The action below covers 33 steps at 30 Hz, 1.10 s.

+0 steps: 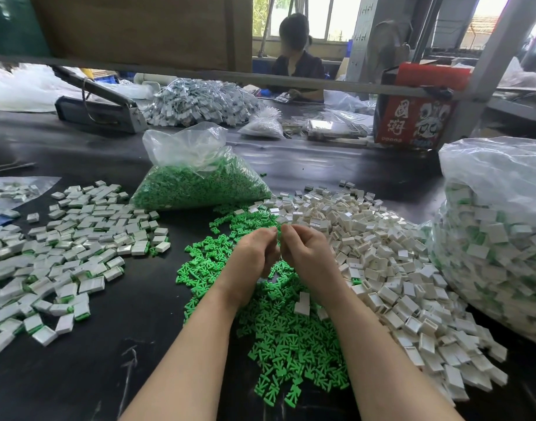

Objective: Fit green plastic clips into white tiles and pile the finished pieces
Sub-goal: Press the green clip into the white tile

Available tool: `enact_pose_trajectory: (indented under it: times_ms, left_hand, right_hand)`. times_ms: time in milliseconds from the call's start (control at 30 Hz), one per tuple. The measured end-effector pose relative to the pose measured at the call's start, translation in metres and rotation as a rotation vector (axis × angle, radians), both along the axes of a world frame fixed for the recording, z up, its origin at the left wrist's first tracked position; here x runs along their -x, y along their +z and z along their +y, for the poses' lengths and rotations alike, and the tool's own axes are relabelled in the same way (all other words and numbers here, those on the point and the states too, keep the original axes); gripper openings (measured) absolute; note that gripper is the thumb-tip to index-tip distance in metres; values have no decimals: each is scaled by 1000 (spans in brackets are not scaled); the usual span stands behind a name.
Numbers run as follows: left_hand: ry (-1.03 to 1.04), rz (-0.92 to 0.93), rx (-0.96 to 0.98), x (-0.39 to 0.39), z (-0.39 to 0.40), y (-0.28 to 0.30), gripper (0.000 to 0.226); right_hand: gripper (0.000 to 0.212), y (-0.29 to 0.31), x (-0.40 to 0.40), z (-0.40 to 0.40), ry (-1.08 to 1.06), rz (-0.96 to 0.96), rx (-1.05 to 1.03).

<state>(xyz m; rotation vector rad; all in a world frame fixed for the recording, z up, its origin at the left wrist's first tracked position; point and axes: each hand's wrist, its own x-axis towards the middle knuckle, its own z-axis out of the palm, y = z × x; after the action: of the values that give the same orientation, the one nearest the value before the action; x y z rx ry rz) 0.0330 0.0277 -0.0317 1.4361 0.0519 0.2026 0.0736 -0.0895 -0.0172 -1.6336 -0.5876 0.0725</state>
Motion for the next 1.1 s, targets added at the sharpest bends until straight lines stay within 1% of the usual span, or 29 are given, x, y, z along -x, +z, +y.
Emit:
enact_pose_trajectory:
  times_ms: [100,233,333,400,567,667,833,967,1100]
  left_hand:
    - [-31,-25,8,-1,1,-2,34]
    - [-47,4,11,-2,0,-5,35]
    - [0,-7,12,-3,3,-5,41]
    - [-1,-8,15,-3,7,-4,38]
    - [-87,-14,87,-3,2,-3,31]
    - [-76,4,111,-5,1,-4,33]
    - [-84,0,45,-9,2,-4,32]
    - [-88,-6,-14,-10,3,-4,33]
    - [-73,7,-106,-7,1,-3,37]
  right_hand:
    - [38,-4,-1,2,-35,38,-60]
    - [44,-10,-1,6,-90,28,-25]
    - [41,-11,-3,4,-199,24,-42]
    - [43,-11,-7,-2,-256,49,-92]
    - [42,-10,-7,-4,-160,70,-125]
    - [43,-11,-7,-3,-139,98,-148]
    - [38,-11,-8,-3,-82,106,-176]
    - [37,-11,-7,-3,-58,61,-132]
    - [38,-13,-8,-2,-106,-3,-58]
